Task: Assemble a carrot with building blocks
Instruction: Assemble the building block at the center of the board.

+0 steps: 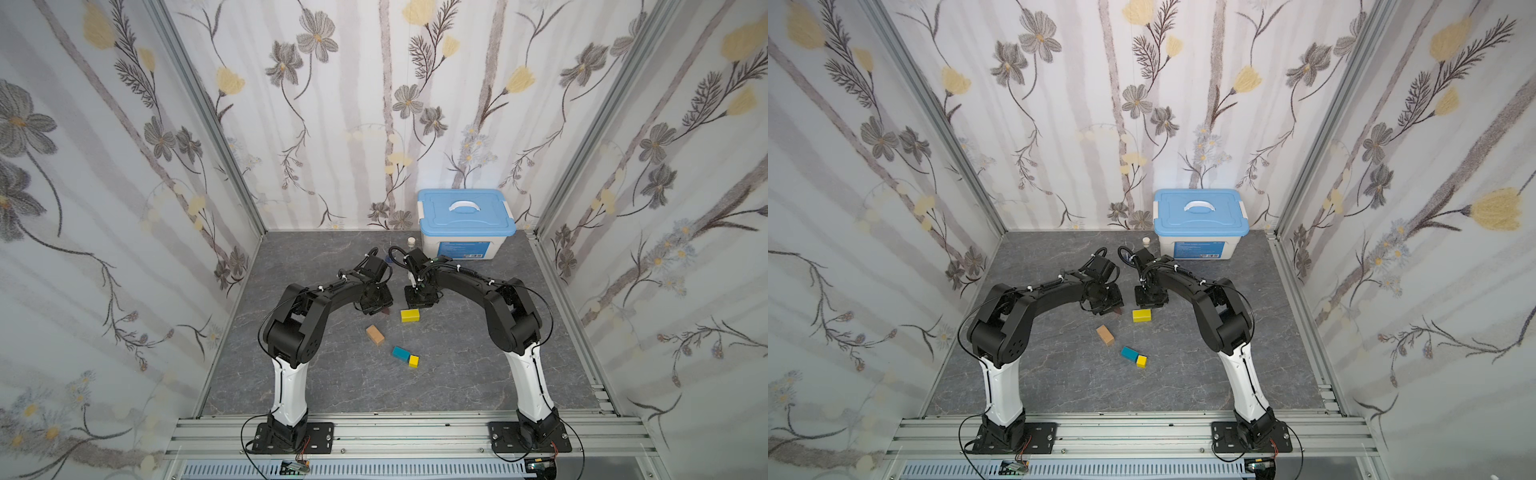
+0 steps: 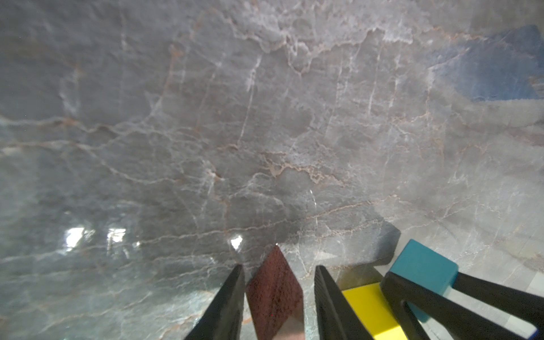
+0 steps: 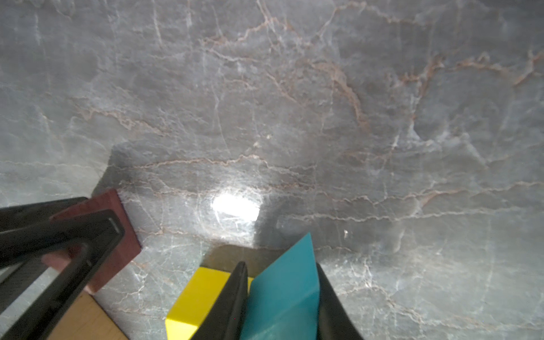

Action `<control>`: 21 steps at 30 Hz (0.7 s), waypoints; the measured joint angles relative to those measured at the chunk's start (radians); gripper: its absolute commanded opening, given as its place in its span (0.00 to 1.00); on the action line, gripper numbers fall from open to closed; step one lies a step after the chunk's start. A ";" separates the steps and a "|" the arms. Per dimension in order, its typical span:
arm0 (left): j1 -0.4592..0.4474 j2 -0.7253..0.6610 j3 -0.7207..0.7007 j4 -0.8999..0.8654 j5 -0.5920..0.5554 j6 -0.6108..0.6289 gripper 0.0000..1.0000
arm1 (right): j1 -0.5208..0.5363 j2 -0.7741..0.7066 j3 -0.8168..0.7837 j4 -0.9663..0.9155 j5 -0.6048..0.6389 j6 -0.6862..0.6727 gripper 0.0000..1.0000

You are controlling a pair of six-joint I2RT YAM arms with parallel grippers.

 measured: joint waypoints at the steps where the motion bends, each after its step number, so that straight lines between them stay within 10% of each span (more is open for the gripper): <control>1: 0.000 0.000 0.000 0.001 0.000 0.000 0.44 | 0.000 0.000 0.001 0.000 0.000 0.000 0.37; 21: -0.005 0.000 -0.001 0.010 0.018 -0.009 0.39 | -0.040 -0.090 0.035 -0.015 0.003 -0.009 0.46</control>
